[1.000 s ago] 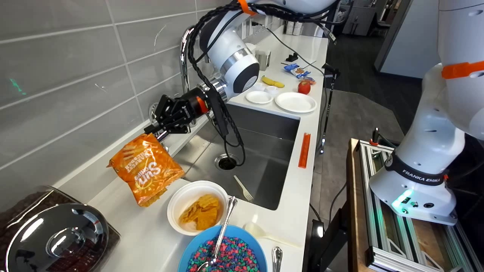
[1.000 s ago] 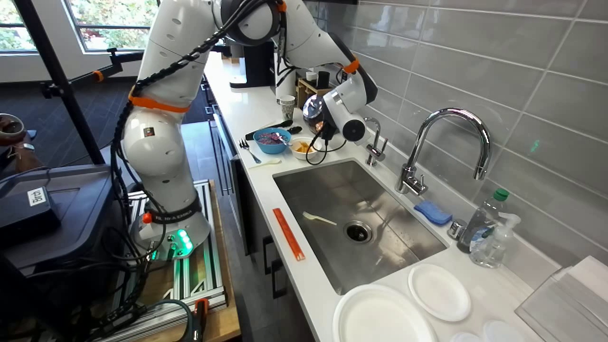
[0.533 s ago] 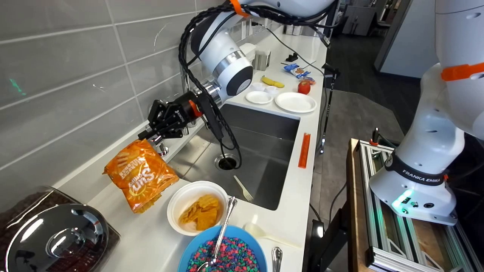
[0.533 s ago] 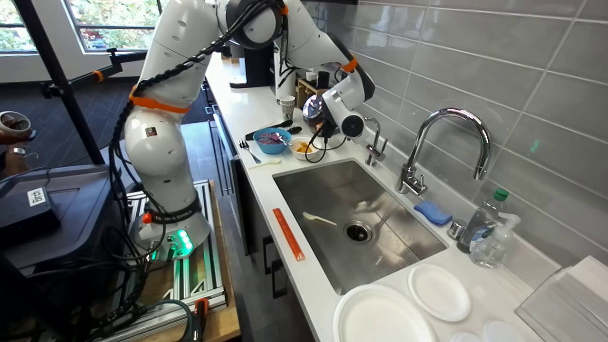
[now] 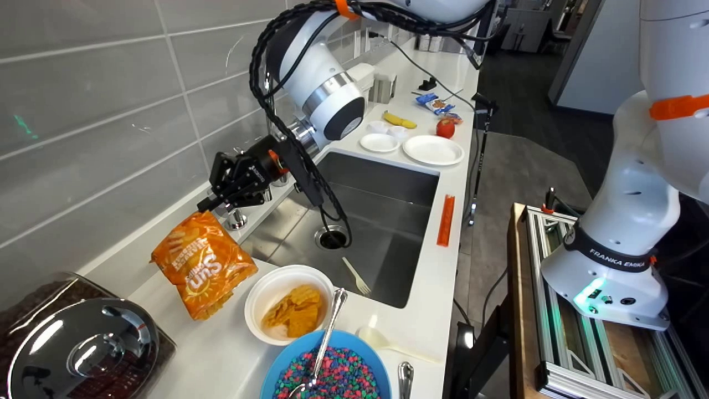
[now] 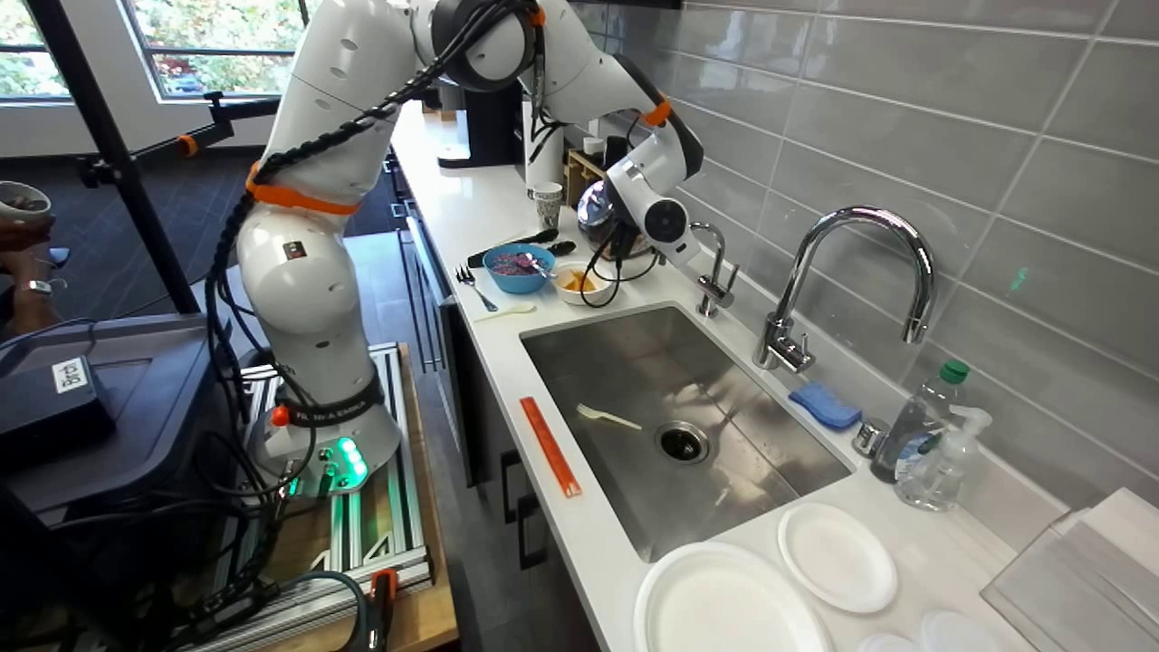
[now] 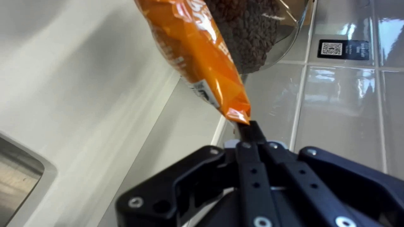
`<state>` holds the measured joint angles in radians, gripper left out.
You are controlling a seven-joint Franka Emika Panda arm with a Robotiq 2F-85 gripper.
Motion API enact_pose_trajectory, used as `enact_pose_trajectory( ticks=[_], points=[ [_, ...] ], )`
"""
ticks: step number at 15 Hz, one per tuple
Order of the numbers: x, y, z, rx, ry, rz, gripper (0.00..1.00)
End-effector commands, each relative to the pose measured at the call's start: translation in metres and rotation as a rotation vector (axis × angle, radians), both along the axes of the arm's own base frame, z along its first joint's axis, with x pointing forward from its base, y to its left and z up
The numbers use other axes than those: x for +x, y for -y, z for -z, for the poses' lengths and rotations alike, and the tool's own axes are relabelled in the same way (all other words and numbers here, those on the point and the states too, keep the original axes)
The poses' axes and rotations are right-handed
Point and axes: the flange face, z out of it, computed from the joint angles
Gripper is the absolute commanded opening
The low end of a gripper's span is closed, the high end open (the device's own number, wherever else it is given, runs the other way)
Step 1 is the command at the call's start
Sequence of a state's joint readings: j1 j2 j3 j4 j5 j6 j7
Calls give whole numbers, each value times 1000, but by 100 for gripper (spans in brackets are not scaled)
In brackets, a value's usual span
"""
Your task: Pour the contents from the orange packet onto the white bowl
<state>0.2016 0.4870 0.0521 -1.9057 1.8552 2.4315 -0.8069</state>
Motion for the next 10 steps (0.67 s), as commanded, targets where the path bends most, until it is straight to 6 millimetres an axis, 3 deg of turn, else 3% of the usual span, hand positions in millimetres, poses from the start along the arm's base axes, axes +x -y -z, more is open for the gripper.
enact_pose_trajectory(
  ticks=[1, 10],
  points=[
    [15, -23, 2, -89, -7, -4, 0],
    [27, -45, 8, -180, -31, -49, 0]
  ],
)
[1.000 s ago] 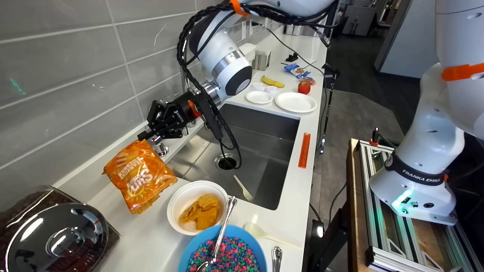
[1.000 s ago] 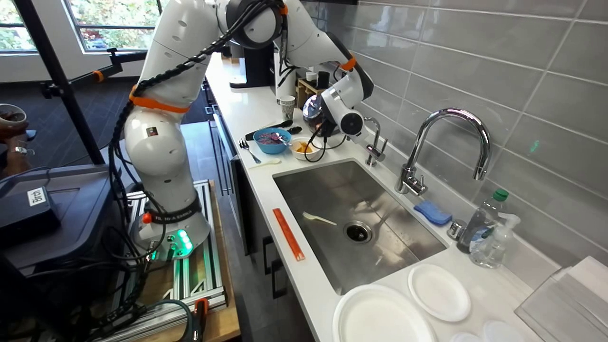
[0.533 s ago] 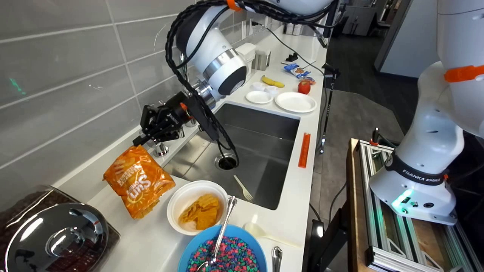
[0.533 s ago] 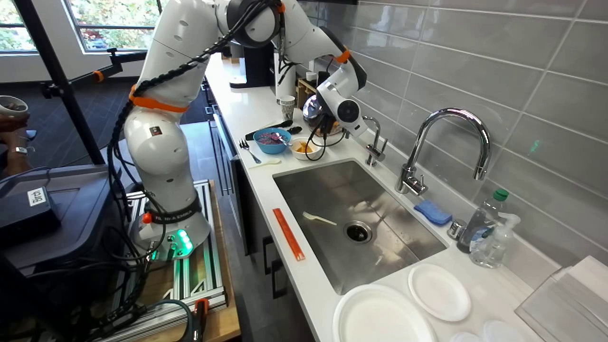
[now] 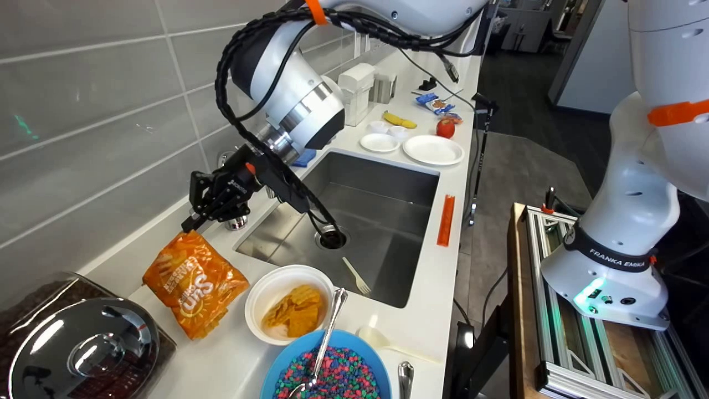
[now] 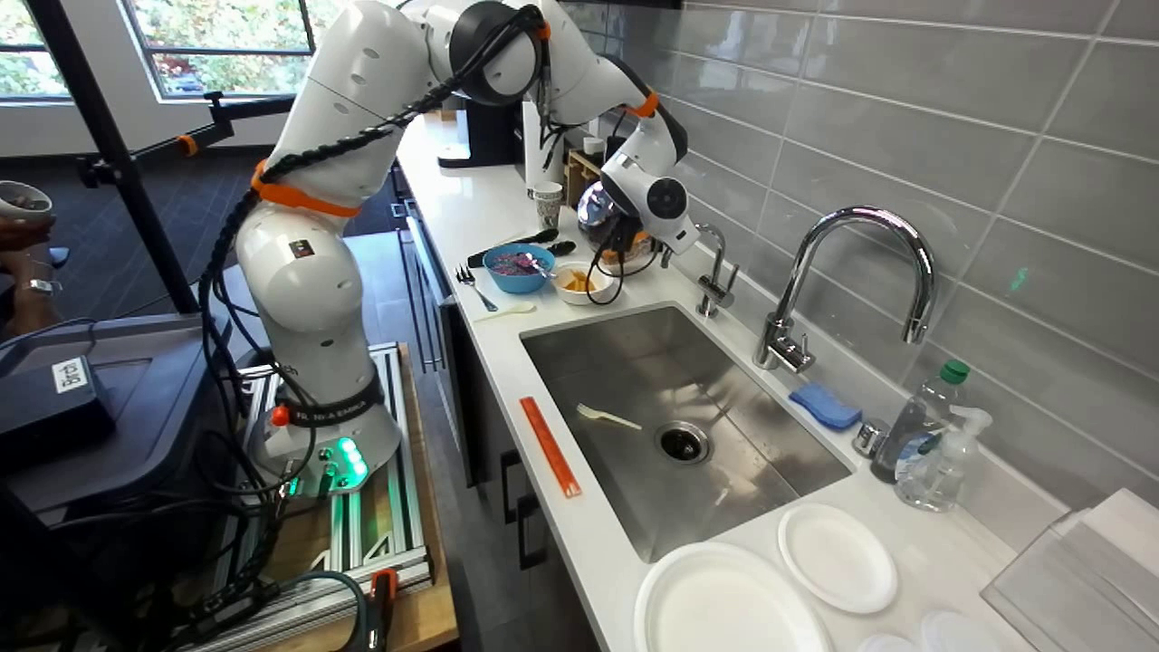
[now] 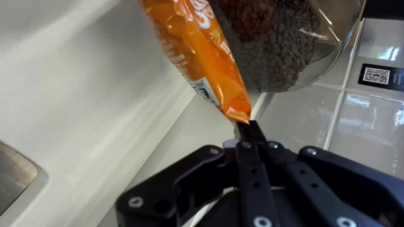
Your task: Pour the contents from the orange packet onto the white bowl
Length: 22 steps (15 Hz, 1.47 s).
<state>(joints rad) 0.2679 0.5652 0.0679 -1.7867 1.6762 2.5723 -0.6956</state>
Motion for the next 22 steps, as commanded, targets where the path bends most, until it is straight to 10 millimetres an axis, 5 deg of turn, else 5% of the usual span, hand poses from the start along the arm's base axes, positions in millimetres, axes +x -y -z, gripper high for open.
enact_pose_trajectory(
  ticks=[1, 3, 4, 7, 15, 22],
  points=[
    [10, -6, 7, -37, -20, 6, 0],
    [13, -6, 7, -46, -21, 0, 5],
    [14, -6, 7, -50, -22, 0, 27],
    [15, -7, 4, -59, -24, -8, 36],
    [2, -16, -11, -103, -21, 47, 96],
    [-17, -21, -31, -168, -12, 71, 100]
  ],
)
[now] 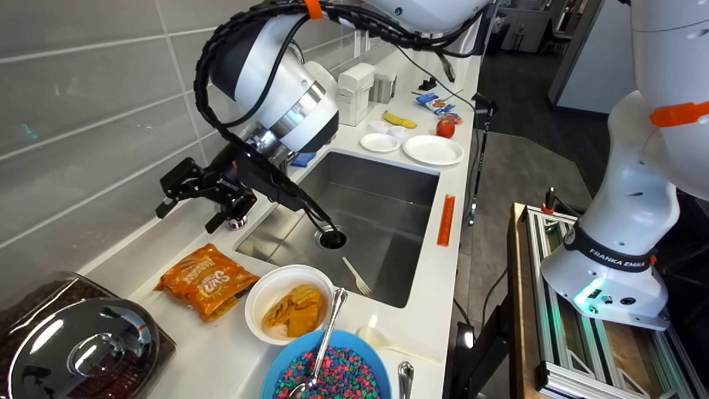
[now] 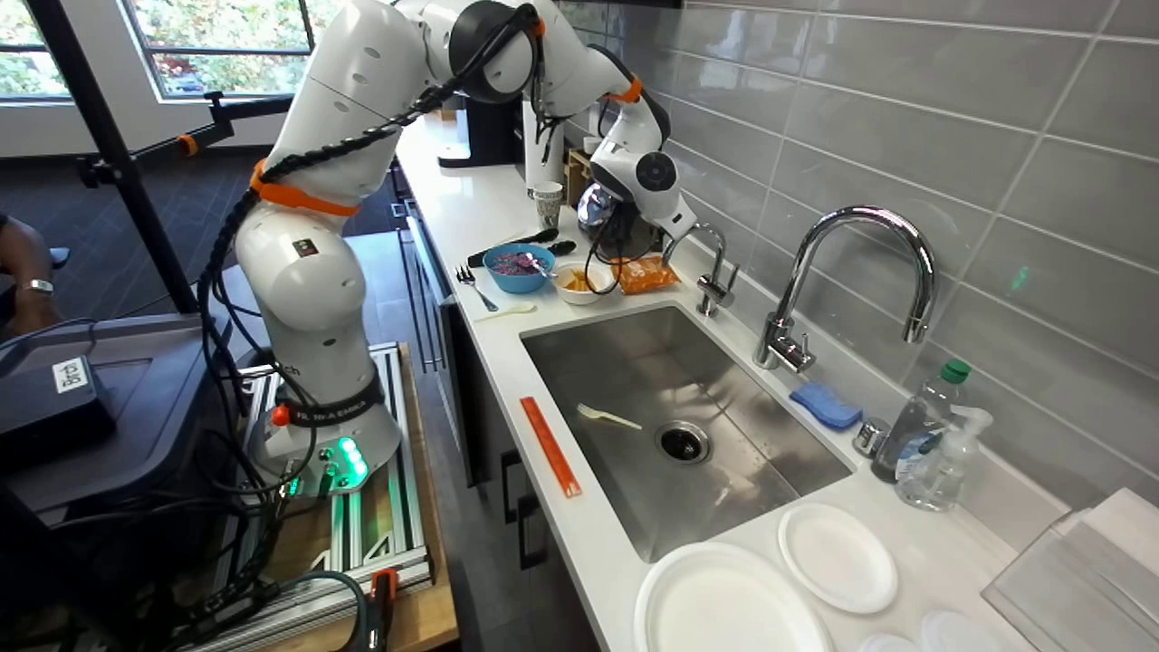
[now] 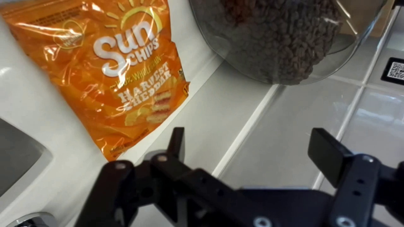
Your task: Pour the contents from the orange packet onto the white bowl
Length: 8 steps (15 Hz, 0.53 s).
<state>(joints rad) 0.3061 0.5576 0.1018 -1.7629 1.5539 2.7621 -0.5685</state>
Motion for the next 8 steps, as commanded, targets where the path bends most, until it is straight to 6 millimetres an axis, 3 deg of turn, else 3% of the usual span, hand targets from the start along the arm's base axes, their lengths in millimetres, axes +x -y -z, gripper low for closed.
enact_pose_trajectory(
  ticks=[1, 8],
  points=[
    [-20, -2, -14, -55, -15, 10, 100],
    [-67, -19, -35, -177, -31, -20, 100]
  ],
)
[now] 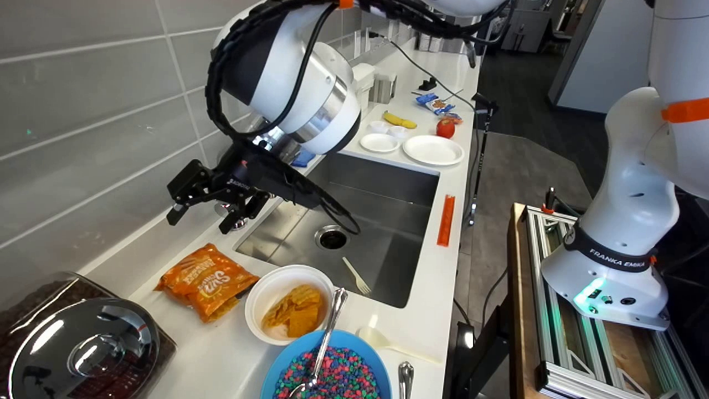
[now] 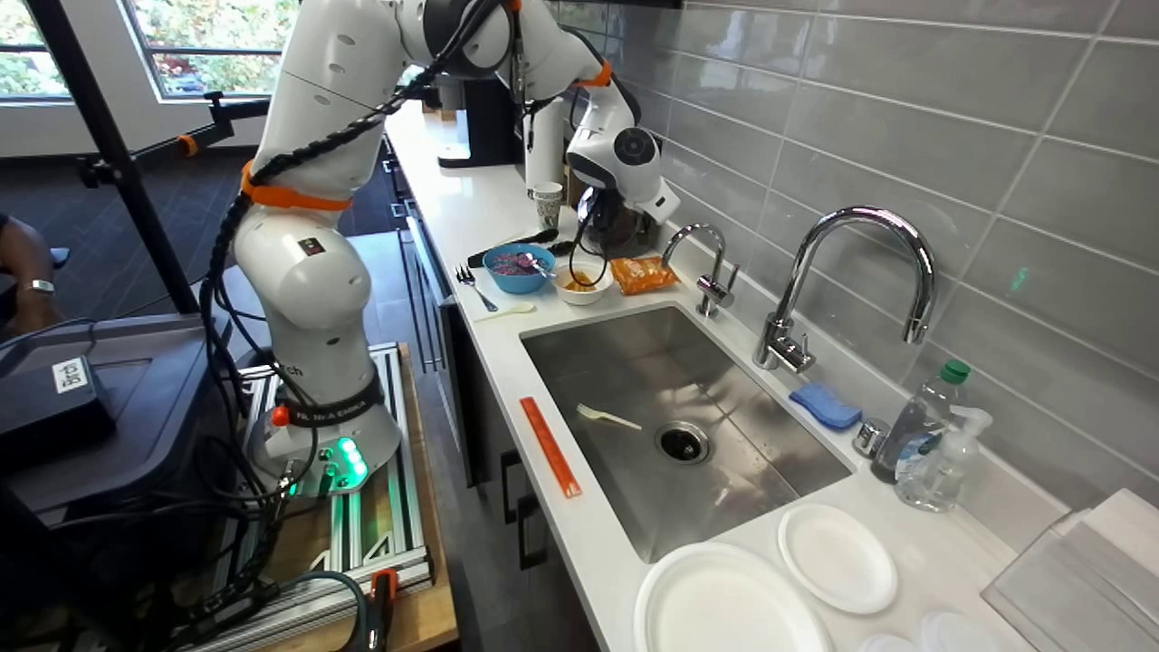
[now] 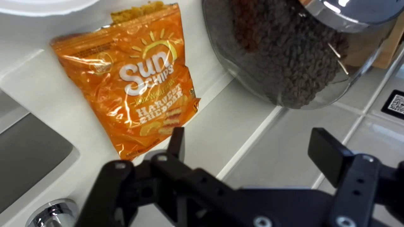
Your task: Pour the contents from the orange packet onto the white bowl
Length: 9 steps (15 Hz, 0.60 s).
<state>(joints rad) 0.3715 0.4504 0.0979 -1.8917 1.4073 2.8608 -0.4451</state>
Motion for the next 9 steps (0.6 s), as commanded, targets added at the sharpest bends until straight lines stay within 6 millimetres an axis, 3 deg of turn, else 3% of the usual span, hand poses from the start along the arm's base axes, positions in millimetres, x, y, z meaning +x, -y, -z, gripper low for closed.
enact_pose_trajectory(
  ticks=[1, 9],
  points=[
    [-38, -3, -16, -83, -19, -9, 100],
    [-92, 7, -47, -233, -2, -40, 100]
  ],
)
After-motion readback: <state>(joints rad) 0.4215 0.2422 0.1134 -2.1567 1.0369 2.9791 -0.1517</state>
